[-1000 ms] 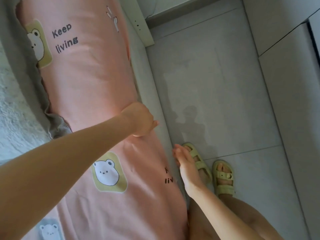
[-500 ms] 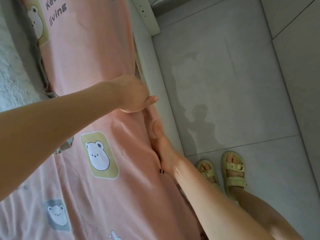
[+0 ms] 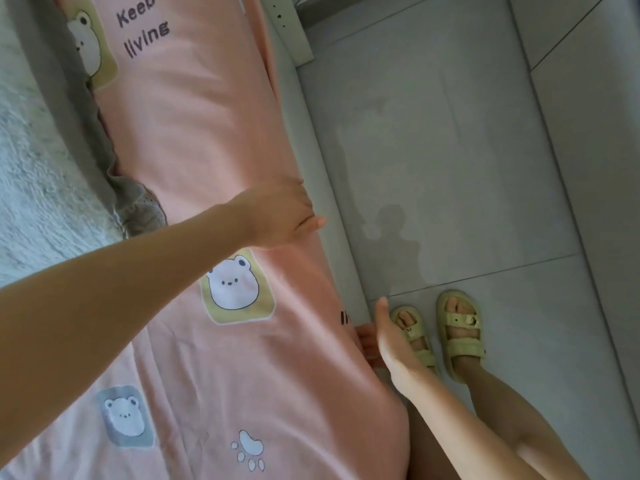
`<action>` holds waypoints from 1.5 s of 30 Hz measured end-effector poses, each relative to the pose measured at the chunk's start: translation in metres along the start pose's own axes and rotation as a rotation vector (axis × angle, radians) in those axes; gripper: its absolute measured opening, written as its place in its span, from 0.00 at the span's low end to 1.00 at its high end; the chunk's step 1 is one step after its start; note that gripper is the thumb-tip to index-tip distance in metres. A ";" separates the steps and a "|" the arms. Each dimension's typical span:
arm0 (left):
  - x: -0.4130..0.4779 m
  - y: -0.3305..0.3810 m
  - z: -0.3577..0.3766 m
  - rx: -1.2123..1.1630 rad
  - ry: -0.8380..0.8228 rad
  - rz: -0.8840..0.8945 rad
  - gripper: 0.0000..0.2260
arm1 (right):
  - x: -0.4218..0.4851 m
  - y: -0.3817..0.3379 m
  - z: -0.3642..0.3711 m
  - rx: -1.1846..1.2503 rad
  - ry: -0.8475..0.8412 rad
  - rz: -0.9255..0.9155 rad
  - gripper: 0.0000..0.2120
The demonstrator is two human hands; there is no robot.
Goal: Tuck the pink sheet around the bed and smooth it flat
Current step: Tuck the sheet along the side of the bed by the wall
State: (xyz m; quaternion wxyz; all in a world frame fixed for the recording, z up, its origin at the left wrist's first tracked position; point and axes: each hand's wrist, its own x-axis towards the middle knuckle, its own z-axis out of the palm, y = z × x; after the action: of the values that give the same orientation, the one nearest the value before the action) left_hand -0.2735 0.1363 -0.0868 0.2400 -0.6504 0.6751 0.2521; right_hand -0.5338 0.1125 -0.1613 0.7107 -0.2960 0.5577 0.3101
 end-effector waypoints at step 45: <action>-0.097 0.167 0.049 -0.406 0.642 -0.627 0.12 | -0.039 0.063 0.004 -0.372 0.182 -0.469 0.17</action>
State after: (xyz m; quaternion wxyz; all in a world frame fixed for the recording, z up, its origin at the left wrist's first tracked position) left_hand -0.4371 0.2461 -0.0564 -0.0472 -0.9009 0.4239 0.0810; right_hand -0.5867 0.1510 -0.1269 0.6438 -0.5679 0.4693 0.2067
